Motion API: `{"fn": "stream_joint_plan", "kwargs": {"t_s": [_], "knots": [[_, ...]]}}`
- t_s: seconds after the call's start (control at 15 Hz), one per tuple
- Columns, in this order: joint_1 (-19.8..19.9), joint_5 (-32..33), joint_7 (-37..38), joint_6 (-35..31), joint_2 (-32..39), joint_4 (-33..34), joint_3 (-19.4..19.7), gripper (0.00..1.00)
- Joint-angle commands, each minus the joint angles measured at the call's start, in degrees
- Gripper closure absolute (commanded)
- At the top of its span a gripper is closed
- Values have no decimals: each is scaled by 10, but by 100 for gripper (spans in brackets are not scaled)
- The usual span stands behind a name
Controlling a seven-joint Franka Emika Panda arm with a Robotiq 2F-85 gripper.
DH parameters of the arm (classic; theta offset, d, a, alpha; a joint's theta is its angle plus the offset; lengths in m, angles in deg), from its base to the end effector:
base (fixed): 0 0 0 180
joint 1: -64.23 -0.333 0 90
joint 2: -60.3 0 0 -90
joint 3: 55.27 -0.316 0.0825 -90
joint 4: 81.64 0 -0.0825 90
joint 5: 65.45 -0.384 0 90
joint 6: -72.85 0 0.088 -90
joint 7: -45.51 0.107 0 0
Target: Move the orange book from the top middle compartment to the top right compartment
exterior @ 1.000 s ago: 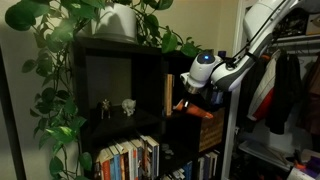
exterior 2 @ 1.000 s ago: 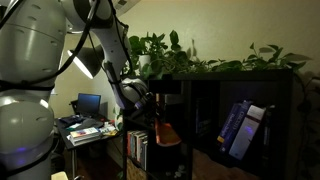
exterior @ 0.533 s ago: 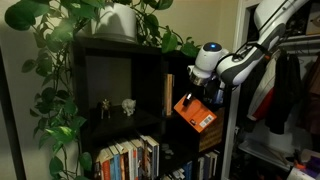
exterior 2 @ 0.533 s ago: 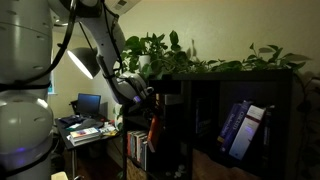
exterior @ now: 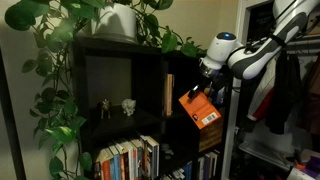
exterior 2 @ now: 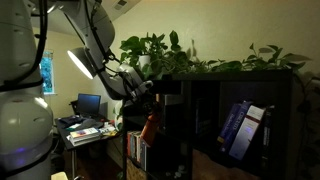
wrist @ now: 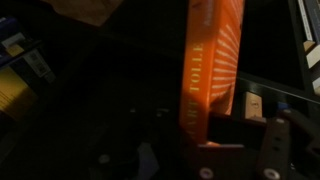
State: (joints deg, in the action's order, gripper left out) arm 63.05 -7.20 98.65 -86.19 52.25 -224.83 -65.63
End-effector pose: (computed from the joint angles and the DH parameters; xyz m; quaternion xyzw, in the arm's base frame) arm 0.4589 0.1318 0.3646 0.9420 0.0812 0.2945 0.1389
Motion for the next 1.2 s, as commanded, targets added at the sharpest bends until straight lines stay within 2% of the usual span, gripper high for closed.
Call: {"fn": "stream_joint_plan", "kwargs": {"t_s": [0.0,0.07,0.6,0.67,1.13], "knots": [[3,-23,8,-35,-59,-51,17,96],[0,-12,0,-14,-17,-18,8,94],[0,-16,1,-22,-28,-32,15,94],[0,-16,1,-22,-28,-32,15,96],[52,88,119,15,-172,-98,23,96]]}}
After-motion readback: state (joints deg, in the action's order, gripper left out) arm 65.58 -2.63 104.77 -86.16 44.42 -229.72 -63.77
